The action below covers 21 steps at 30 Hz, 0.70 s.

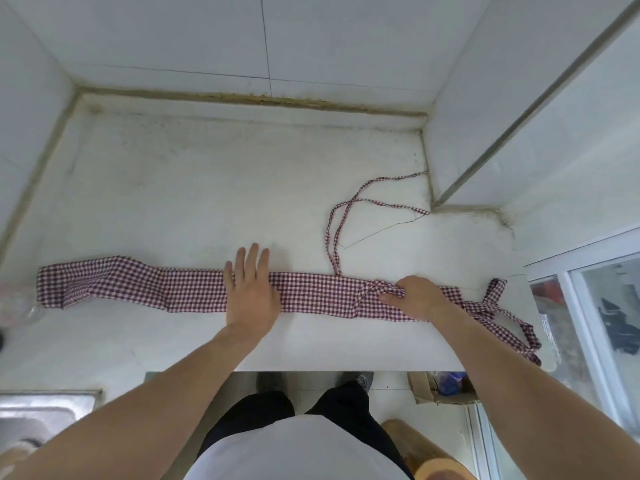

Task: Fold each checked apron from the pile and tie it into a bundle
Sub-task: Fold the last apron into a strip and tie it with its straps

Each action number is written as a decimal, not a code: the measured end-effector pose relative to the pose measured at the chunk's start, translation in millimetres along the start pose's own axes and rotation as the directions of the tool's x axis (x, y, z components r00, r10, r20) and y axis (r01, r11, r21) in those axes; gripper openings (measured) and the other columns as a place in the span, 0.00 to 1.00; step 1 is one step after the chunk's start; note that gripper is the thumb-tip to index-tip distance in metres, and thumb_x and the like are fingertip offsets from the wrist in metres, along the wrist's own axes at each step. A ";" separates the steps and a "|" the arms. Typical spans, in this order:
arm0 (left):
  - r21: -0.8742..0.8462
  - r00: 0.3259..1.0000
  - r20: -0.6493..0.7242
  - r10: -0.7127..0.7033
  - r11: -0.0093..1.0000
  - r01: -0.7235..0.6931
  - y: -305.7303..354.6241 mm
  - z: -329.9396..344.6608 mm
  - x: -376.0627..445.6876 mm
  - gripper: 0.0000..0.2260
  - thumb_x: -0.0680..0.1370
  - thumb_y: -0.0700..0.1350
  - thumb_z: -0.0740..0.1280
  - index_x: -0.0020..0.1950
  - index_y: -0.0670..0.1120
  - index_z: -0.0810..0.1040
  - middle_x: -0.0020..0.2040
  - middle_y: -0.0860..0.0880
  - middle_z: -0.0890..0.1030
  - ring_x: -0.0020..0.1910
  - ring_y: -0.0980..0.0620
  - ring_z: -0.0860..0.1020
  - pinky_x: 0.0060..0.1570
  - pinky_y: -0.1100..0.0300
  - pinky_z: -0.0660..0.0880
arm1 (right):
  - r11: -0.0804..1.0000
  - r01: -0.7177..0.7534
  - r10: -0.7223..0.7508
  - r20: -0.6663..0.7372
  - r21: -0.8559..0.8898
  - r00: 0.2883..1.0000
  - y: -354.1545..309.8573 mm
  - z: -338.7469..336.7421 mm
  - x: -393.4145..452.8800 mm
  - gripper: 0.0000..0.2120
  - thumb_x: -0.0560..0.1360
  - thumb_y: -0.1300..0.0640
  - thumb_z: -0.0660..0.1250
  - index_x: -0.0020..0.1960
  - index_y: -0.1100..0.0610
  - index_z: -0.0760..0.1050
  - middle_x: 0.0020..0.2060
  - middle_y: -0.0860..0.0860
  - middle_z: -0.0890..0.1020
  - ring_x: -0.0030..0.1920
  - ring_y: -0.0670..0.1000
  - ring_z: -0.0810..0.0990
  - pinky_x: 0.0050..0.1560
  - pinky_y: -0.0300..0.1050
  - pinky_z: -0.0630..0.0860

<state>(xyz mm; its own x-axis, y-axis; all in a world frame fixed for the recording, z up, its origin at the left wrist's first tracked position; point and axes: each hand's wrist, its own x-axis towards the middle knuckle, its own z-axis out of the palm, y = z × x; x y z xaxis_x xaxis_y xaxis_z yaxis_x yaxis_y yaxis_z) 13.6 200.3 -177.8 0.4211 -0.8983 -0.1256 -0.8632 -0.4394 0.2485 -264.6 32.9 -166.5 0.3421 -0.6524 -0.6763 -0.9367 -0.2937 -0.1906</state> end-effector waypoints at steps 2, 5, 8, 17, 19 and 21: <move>-0.081 0.989 -0.034 0.145 0.986 -0.147 49.2 7.6 -1.6 0.26 0.81 0.46 0.54 0.80 0.43 0.58 0.81 0.43 0.56 0.80 0.41 0.51 0.77 0.40 0.48 | 1.000 0.021 -0.021 -0.005 0.000 1.000 1.3 -0.9 -1.0 0.22 0.78 0.35 0.61 0.48 0.54 0.74 0.47 0.52 0.76 0.56 0.56 0.78 0.48 0.45 0.70; -0.081 0.943 0.159 0.291 0.956 -0.281 106.6 29.6 -9.4 0.27 0.84 0.54 0.44 0.82 0.50 0.40 0.81 0.47 0.39 0.79 0.46 0.36 0.78 0.43 0.38 | 0.997 0.075 -0.076 -0.036 -0.033 0.996 2.5 -1.6 -2.7 0.22 0.77 0.35 0.62 0.46 0.55 0.72 0.43 0.51 0.76 0.49 0.54 0.77 0.45 0.46 0.68; 0.006 0.889 0.356 0.289 0.950 -0.311 122.3 54.4 -16.2 0.27 0.84 0.57 0.39 0.79 0.53 0.30 0.79 0.48 0.30 0.76 0.47 0.27 0.75 0.43 0.31 | 0.991 0.136 -0.136 -0.038 -0.002 0.990 12.2 -1.2 -5.9 0.20 0.77 0.38 0.66 0.54 0.56 0.77 0.49 0.52 0.79 0.53 0.54 0.78 0.49 0.45 0.70; 0.115 0.889 0.382 0.254 0.941 -0.318 120.5 61.6 -3.4 0.27 0.82 0.60 0.36 0.77 0.56 0.26 0.78 0.50 0.27 0.75 0.49 0.25 0.74 0.44 0.29 | 0.981 0.196 -0.194 -0.063 0.011 0.979 113.9 -26.0 -26.2 0.07 0.73 0.59 0.69 0.46 0.49 0.72 0.41 0.46 0.77 0.46 0.53 0.78 0.47 0.46 0.76; 0.129 0.894 0.371 0.250 0.940 -0.316 120.4 63.5 -2.0 0.27 0.81 0.62 0.32 0.77 0.56 0.27 0.79 0.51 0.29 0.76 0.49 0.26 0.73 0.45 0.29 | 0.983 0.156 -0.166 -0.119 -0.093 0.979 140.4 -27.9 -26.6 0.13 0.71 0.65 0.65 0.53 0.52 0.76 0.48 0.51 0.78 0.52 0.55 0.78 0.52 0.49 0.76; 0.130 0.894 0.373 0.248 0.940 -0.315 122.0 64.4 -1.0 0.29 0.77 0.64 0.26 0.77 0.57 0.27 0.79 0.51 0.29 0.76 0.49 0.26 0.73 0.46 0.29 | 0.989 0.079 -0.104 -0.214 -0.124 0.971 171.9 -29.3 -27.1 0.16 0.70 0.66 0.65 0.56 0.56 0.78 0.50 0.54 0.79 0.55 0.57 0.77 0.54 0.50 0.76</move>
<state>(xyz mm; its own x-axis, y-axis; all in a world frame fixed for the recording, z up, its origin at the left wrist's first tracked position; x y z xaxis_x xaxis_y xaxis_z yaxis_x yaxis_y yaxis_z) -110.0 147.8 -209.2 0.0590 -0.9107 -0.4088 -0.9803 -0.1302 0.1484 -432.7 -20.4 -160.1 0.4456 -0.7525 -0.4850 -0.8905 -0.4282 -0.1538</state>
